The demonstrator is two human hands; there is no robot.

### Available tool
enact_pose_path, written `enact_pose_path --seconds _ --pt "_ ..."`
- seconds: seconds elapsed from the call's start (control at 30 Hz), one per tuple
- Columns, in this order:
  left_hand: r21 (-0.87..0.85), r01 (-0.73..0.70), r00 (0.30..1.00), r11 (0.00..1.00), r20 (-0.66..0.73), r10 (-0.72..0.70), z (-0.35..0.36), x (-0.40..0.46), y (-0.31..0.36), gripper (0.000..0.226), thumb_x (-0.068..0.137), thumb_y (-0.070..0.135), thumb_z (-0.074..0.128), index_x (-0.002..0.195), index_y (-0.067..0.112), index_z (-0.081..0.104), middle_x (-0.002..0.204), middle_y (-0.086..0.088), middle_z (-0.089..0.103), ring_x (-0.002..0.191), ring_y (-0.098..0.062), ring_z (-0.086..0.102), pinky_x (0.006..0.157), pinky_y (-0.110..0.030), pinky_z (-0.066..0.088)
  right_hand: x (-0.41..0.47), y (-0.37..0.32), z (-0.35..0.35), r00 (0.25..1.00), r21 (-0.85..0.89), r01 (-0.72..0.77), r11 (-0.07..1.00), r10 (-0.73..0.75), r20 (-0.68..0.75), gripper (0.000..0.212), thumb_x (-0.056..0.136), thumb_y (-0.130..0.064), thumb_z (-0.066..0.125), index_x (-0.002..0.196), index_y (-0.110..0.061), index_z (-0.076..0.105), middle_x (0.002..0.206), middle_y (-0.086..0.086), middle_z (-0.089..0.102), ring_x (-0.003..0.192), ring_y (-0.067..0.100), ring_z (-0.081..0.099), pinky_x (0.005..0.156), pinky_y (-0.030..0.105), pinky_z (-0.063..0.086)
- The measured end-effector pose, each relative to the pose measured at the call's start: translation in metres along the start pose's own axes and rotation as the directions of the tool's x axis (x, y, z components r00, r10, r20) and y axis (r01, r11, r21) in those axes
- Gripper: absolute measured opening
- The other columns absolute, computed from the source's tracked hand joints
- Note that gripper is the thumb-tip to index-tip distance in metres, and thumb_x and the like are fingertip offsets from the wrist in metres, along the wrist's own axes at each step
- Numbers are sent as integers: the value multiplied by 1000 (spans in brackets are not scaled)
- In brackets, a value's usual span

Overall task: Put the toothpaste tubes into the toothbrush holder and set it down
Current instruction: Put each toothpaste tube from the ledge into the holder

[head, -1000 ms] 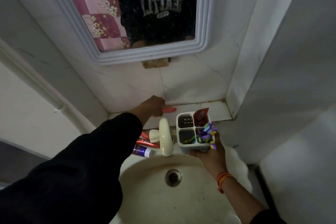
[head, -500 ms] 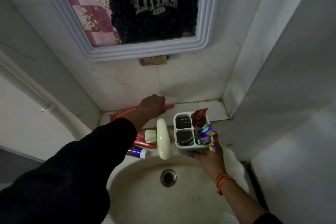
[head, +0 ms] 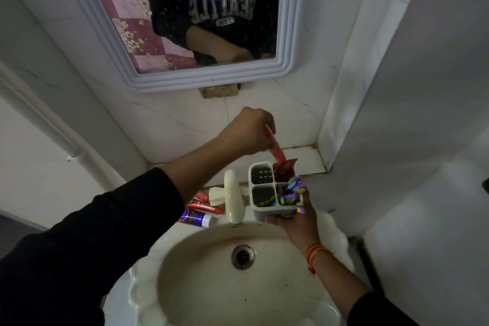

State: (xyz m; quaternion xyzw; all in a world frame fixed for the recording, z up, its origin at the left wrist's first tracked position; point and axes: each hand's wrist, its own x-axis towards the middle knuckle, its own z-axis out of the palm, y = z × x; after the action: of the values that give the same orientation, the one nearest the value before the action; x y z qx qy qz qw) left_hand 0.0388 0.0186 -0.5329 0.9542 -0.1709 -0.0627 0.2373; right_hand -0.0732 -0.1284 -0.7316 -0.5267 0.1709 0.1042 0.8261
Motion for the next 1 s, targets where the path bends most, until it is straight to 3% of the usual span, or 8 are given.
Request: enact_pose_path --seconds 0.17,0.37,0.43,0.5,0.6,0.7,0.93,1.0 --pt "31 62 960 998 272 -68 21 3 14 23 92 16 69 113 9 75 104 -6 79 86 -17 76 87 -32 62 -4 -3 2 997 -10 70 998 -70 -35 41 87 0 72 123 -16 60 108 4 74 90 12 77 63 38 64" --pt "-23 186 924 982 343 -167 33 5 9 26 88 21 75 110 7 77 95 -7 81 84 -16 78 89 -31 62 -5 -6 4 994 0 108 994 -108 -22 17 99 -15 60 116 -18 63 106 10 76 85 26 78 56 44 62" --pt "-97 237 919 967 344 -191 27 6 1 24 88 22 75 106 5 78 94 -8 81 84 -16 79 87 -30 62 -5 -4 2 993 -24 119 993 -120 -24 39 95 -38 63 124 -12 62 115 17 73 90 33 76 60 48 62" --pt "-132 252 939 959 273 -210 19 6 -15 22 87 22 76 103 7 80 90 -6 81 82 -16 79 83 -28 62 -6 -9 2 992 -109 125 986 -126 -3 95 56 -60 88 130 -9 57 122 19 69 102 36 72 74 57 61" --pt "-47 258 953 965 174 -246 13 0 -51 19 87 18 74 103 10 81 91 -6 81 76 -12 74 81 -25 59 -2 0 -9 976 -324 205 923 -219 -4 93 43 -24 97 126 -19 56 120 4 69 111 27 69 82 56 62" --pt "120 265 945 957 165 -283 15 -15 -89 25 88 10 73 112 10 79 112 -4 78 102 -17 72 94 -25 53 8 11 -17 954 -495 276 824 -299 35 93 48 4 97 126 -22 54 117 -3 71 111 15 69 84 36 63" --pt "355 304 887 884 232 -399 36 -51 -167 41 81 -4 68 116 17 75 126 -4 69 108 -22 69 94 -34 58 6 11 -15 934 -564 315 763 -356 40 92 48 3 99 126 -15 53 113 -1 70 101 -11 65 85 11 55" --pt "375 285 907 882 193 -375 43 -58 -177 36 87 2 65 119 17 73 128 -3 67 114 -23 65 94 -33 55 7 14 -17 934 -568 311 762 -355 36 94 48 -1 100 128 -14 53 114 0 70 101 -14 64 90 17 56"
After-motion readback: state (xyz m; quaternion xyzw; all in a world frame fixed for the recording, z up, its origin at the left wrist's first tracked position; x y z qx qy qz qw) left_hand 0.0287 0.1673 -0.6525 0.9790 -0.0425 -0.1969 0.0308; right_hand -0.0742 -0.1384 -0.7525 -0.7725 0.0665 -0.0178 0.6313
